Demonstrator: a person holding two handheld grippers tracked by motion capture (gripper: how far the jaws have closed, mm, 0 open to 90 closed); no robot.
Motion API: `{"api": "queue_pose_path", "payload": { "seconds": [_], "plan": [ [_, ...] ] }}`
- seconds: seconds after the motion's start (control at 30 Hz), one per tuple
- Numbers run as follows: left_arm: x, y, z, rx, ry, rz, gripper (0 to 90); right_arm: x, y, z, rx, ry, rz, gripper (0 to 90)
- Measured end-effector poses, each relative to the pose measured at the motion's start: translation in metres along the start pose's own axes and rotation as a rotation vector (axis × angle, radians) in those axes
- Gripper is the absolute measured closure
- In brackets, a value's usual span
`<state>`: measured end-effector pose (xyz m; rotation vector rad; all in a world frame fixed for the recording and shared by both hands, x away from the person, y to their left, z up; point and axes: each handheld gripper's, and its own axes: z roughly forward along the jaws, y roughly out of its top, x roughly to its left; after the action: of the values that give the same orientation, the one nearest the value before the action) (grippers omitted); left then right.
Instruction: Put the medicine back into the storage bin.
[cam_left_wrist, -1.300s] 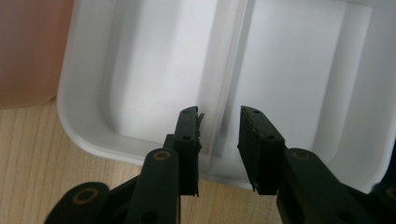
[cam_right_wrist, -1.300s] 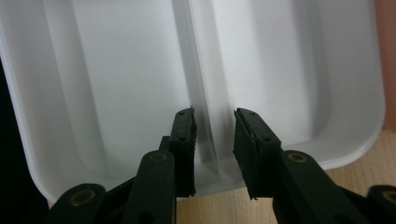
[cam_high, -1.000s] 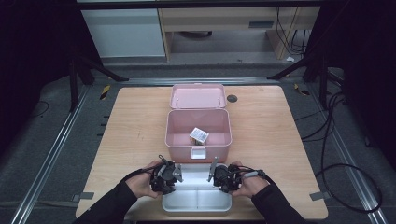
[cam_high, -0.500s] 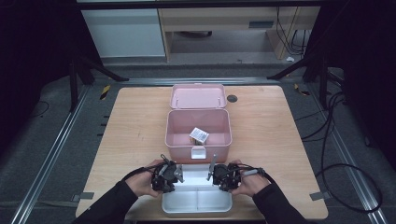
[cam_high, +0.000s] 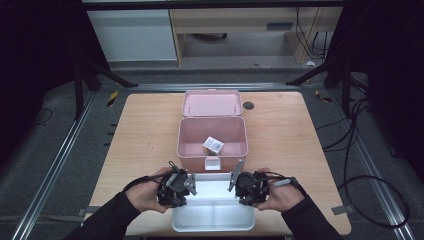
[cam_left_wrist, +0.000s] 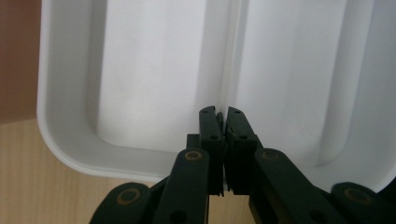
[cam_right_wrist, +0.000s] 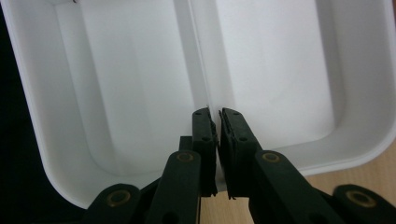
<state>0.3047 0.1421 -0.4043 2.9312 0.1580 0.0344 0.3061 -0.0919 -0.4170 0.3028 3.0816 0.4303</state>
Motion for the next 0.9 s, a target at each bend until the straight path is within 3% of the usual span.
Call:
{"api": "queue_pose_path", "payload": {
  "seconds": [0.2, 0.37, 0.63, 0.9],
  "plan": [
    [0.012, 0.008, -0.034, -0.018, 0.031, 0.014, 87.3, -0.012, 0.006, -0.039, -0.054, -0.022, 0.0, 84.3],
    [0.031, 0.015, -0.056, -0.03, 0.064, 0.03, 87.7, -0.034, 0.014, -0.062, -0.079, -0.047, 0.001, 83.9],
    [0.068, 0.02, -0.085, -0.068, 0.078, 0.033, 88.0, -0.065, 0.025, -0.088, -0.113, -0.09, -0.016, 83.9],
    [0.109, 0.028, -0.096, -0.064, 0.09, 0.062, 88.4, -0.101, 0.034, -0.101, -0.137, -0.128, -0.024, 83.8]
  ]
}}
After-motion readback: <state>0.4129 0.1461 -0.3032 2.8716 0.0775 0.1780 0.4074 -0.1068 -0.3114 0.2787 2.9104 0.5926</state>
